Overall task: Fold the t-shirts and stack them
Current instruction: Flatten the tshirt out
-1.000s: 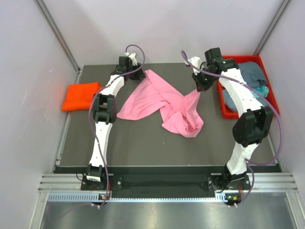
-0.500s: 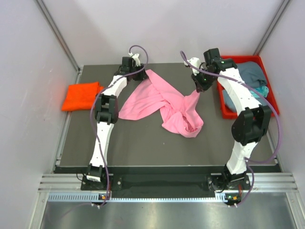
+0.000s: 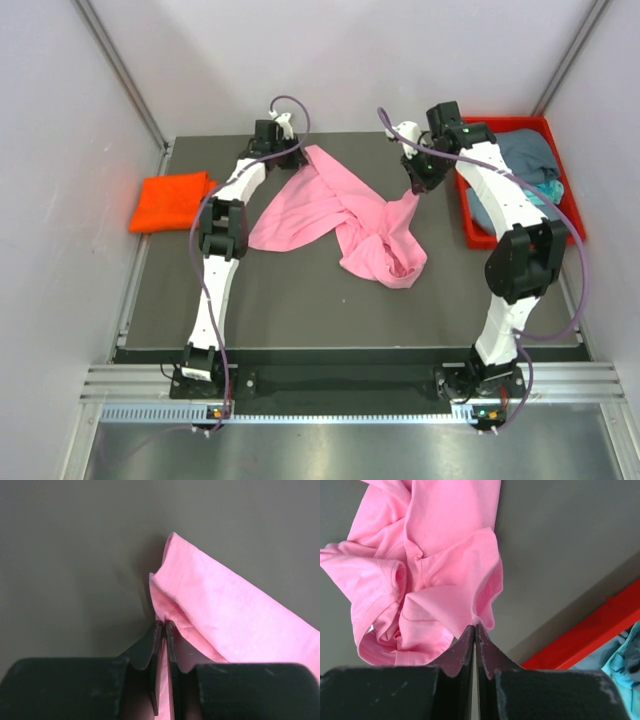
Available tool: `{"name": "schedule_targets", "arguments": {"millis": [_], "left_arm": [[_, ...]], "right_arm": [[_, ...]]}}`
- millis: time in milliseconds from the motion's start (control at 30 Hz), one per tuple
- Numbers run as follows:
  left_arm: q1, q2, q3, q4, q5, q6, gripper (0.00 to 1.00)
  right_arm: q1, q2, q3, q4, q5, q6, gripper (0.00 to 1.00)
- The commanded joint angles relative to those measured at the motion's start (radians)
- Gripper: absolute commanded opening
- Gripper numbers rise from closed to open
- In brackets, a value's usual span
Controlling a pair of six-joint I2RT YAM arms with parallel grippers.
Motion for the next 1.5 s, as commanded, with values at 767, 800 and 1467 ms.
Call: {"name": "schedule_targets", "arguments": {"millis": [767, 800, 1467], "left_arm": [[0.077, -0.414, -0.132, -0.098, 0.205, 0.054, 0.00], [0.082, -0.446, -0.125, -0.095, 0.205, 0.054, 0.00], [0.186, -0.716, -0.504, -0.098, 0.298, -0.052, 0.34]], "right_arm": [[0.000, -0.033, 0.120, 0.042, 0.049, 0.018, 0.00], [-0.002, -0.040, 0.131, 0.053, 0.074, 0.021, 0.00], [-0.059, -0.209, 0.121, 0.133, 0.109, 0.113, 0.00]]}}
